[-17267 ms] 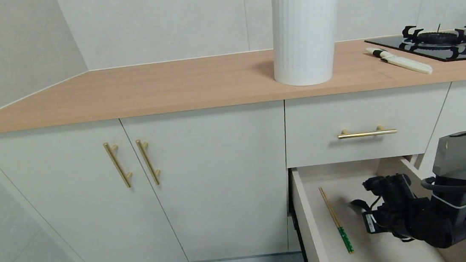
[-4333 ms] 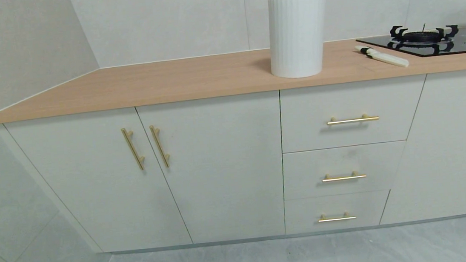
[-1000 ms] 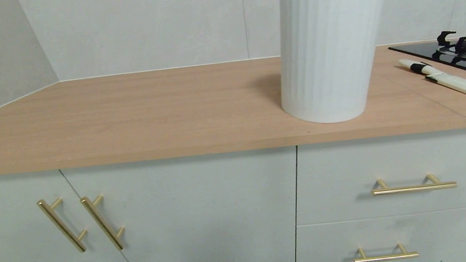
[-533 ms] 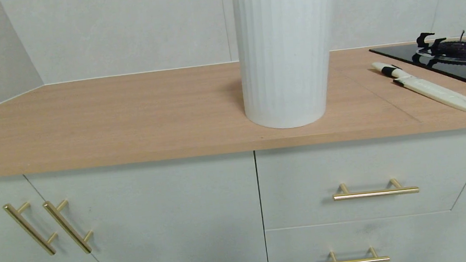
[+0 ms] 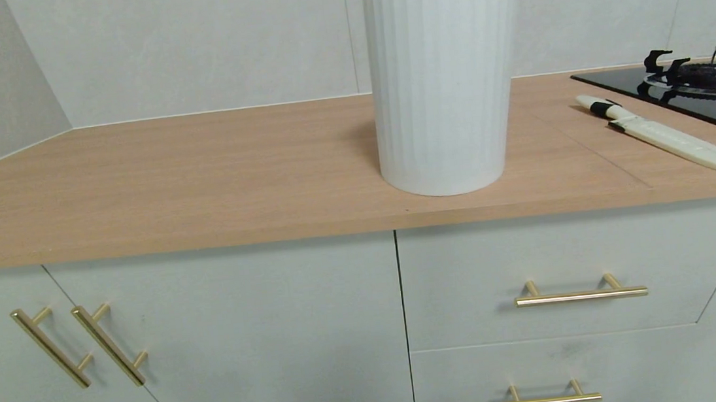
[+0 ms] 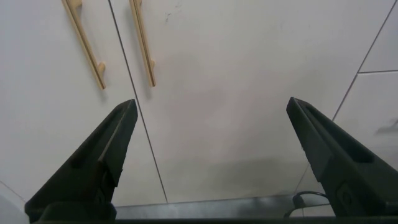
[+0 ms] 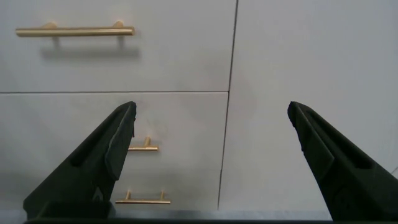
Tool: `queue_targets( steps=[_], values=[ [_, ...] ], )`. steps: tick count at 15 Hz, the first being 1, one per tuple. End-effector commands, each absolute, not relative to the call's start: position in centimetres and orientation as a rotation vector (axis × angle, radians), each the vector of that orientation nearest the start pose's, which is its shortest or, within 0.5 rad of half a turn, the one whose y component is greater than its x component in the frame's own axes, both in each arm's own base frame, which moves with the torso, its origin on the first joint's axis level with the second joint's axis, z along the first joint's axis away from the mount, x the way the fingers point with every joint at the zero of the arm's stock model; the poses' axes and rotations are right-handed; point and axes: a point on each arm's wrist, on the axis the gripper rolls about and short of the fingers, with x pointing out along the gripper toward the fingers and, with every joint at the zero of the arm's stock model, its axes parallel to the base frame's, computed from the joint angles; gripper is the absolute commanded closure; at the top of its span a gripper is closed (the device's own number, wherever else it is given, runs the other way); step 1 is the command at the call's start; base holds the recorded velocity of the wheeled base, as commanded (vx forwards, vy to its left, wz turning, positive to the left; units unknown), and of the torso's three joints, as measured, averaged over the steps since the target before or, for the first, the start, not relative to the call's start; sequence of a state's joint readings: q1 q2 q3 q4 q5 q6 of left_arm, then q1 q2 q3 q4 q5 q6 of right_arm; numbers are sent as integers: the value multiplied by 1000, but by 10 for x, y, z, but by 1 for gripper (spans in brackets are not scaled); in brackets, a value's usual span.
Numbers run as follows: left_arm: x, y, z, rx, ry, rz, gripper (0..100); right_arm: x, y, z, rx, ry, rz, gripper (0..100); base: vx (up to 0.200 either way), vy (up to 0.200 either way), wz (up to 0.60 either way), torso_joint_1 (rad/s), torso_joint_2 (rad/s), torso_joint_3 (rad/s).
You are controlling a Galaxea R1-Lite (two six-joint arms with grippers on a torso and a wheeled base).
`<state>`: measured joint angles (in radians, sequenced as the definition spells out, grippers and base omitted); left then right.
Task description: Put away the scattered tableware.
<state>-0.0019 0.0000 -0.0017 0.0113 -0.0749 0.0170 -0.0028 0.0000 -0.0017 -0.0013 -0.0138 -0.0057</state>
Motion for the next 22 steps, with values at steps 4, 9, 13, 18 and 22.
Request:
queue_targets(
  steps=[4, 9, 13, 18, 22],
  values=[
    [-23, -2, 75, 17, 9, -77, 0, -23, 0, 76, -6, -1, -15, 0, 0, 0, 0, 0, 0, 0],
    [-23, -2, 75, 17, 9, -77, 0, -23, 0, 76, -6, -3, -15, 0, 0, 0, 0, 0, 0, 0],
    [-23, -2, 75, 17, 9, -77, 0, -23, 0, 76, -5, -3, -15, 0, 0, 0, 0, 55, -228, -226],
    [-23, -2, 75, 16, 10, -77, 0, -23, 0, 76, -5, -1, -15, 0, 0, 0, 0, 169, -500, -292],
    [-23, -2, 75, 16, 10, -77, 0, -23, 0, 76, -5, -3, -15, 0, 0, 0, 0, 182, -464, -282]
  ],
)
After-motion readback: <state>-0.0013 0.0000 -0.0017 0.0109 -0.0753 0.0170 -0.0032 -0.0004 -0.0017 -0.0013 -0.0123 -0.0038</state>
